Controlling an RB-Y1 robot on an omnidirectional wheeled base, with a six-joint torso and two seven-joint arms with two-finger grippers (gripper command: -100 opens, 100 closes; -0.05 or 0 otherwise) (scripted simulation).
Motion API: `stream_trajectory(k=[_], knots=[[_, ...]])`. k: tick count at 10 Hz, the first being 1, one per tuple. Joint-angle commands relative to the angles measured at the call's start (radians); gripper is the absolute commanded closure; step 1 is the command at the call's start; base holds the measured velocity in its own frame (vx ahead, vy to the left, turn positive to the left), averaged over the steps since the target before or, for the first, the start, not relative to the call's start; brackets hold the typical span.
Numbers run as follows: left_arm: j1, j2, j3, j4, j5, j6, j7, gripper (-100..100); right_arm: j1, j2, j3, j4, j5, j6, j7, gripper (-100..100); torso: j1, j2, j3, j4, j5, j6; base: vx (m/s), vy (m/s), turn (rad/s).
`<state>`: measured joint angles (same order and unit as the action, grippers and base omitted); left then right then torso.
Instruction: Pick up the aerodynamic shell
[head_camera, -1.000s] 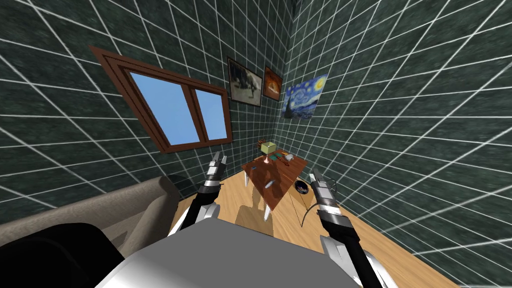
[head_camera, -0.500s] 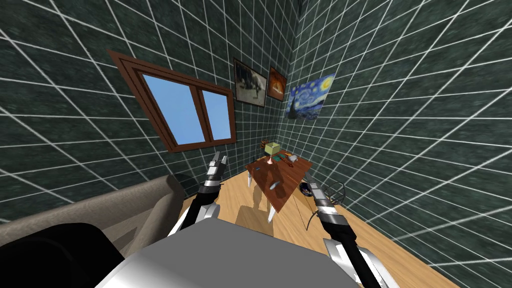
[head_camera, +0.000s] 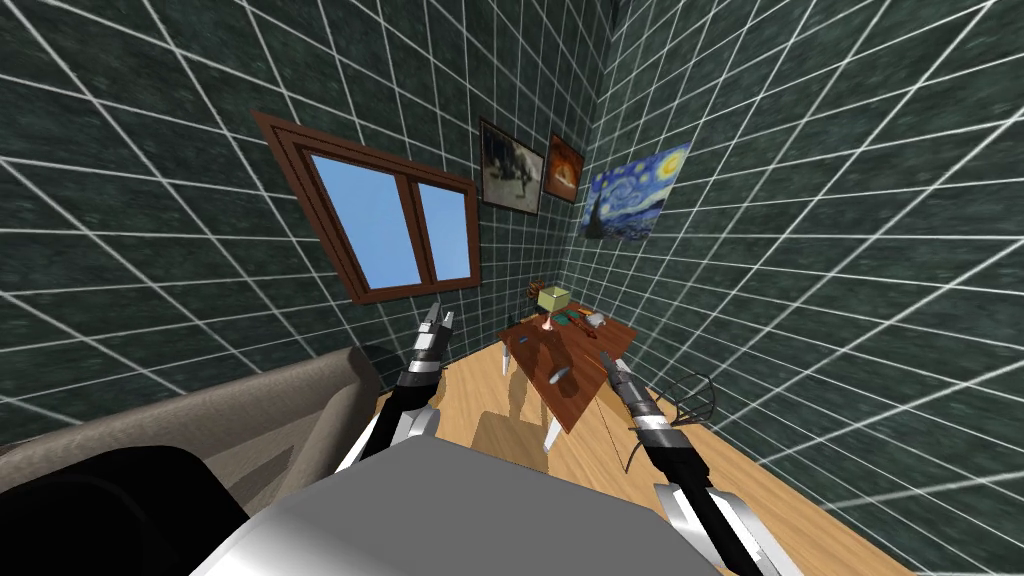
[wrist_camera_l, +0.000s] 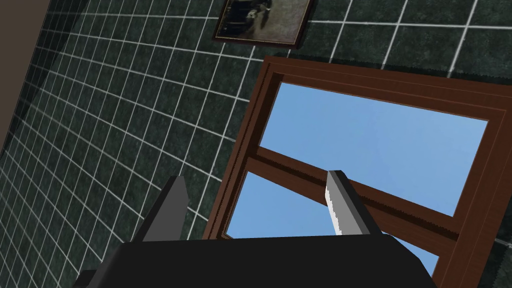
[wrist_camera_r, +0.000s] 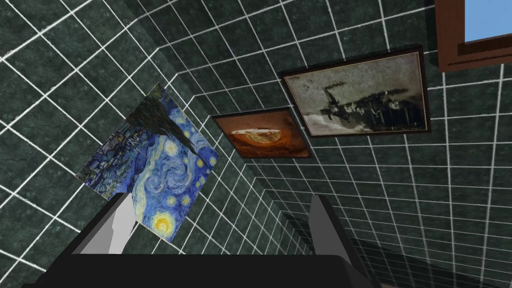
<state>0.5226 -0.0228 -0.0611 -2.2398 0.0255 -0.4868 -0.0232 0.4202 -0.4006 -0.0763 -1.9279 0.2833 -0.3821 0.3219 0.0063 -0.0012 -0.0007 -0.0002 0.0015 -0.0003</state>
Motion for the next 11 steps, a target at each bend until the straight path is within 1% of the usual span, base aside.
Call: stream_trajectory(k=[1, 2, 3, 4, 5, 6, 7, 8, 9, 10, 11], knots=[[0.0, 0.0, 0.0, 0.0, 0.0, 0.0, 0.0, 0, -0.01, -0.014, 0.001, 0.044, 0.027, -0.007, 0.039, -100, 0.0, 0.0, 0.0, 0.0, 0.0, 0.0, 0.02, 0.081, 0.045], [0.0, 0.0, 0.0, 0.0, 0.0, 0.0, 0.0, 0, -0.019, -0.045, 0.008, 0.077, 0.068, -0.008, 0.074, -100, -0.001, 0.0, 0.0, 0.0, 0.0, 0.001, 0.032, 0.087, 0.105], [0.0, 0.0, 0.0, 0.0, 0.0, 0.0, 0.0, 0, -0.019, -0.045, 0.008, 0.097, 0.077, -0.008, 0.091, -100, -0.001, -0.001, 0.0, 0.0, 0.0, 0.0, 0.026, 0.07, 0.058], [0.0, 0.0, 0.0, 0.0, 0.0, 0.0, 0.0, 0, -0.028, -0.074, 0.016, 0.129, 0.116, -0.008, 0.125, -100, -0.002, 0.0, 0.0, 0.0, 0.0, 0.0, 0.036, 0.078, 0.142], [0.0, 0.0, 0.0, 0.0, 0.0, 0.0, 0.0, 0, -0.028, -0.074, 0.016, 0.154, 0.13, -0.008, 0.144, -100, -0.002, -0.001, -0.001, 0.0, 0.0, 0.0, 0.04, 0.071, 0.068], [0.0, 0.0, 0.0, 0.0, 0.0, 0.0, 0.0, 0, -0.037, -0.104, 0.026, 0.18, 0.168, -0.008, 0.176, -100, -0.002, -0.001, -0.001, 0.0, 0.0, 0.001, 0.061, 0.094, 0.146], [0.0, 0.0, 0.0, 0.0, 0.0, 0.0, 0.0, 0, -0.037, -0.104, 0.026, 0.211, 0.185, -0.008, 0.198, -100, -0.001, -0.002, -0.001, 0.0, 0.0, 0.0, 0.054, 0.073, 0.057], [0.0, 0.0, 0.0, 0.0, 0.0, 0.0, 0.0, 0, -0.045, -0.133, 0.038, 0.238, 0.222, -0.007, 0.228, -100, -0.002, -0.002, -0.001, 0.0, 0.0, 0.001, 0.066, 0.081, 0.11], [0.0, 0.0, 0.0, 0.0, 0.0, 0.0, 0.0, 0, -0.045, -0.133, 0.038, 0.271, 0.242, -0.007, 0.251, -100, -0.001, -0.003, -0.002, -0.001, 0.0, 0.0, 0.045, 0.064, 0.092], [0.0, 0.0, 0.0, 0.0, 0.0, 0.0, 0.0, 0, -0.053, -0.16, 0.051, 0.308, 0.276, -0.006, 0.281, -100, -0.002, -0.001, -0.001, 0.0, 0.0, 0.001, 0.055, 0.076, 0.151], [0.0, 0.0, 0.0, 0.0, 0.0, 0.0, 0.0, 0, -0.053, -0.16, 0.051, 0.332, 0.3, -0.006, 0.304, -100, -0.002, -0.002, -0.001, 0.0, 0.0, 0.0, 0.067, 0.056, 0.088]])
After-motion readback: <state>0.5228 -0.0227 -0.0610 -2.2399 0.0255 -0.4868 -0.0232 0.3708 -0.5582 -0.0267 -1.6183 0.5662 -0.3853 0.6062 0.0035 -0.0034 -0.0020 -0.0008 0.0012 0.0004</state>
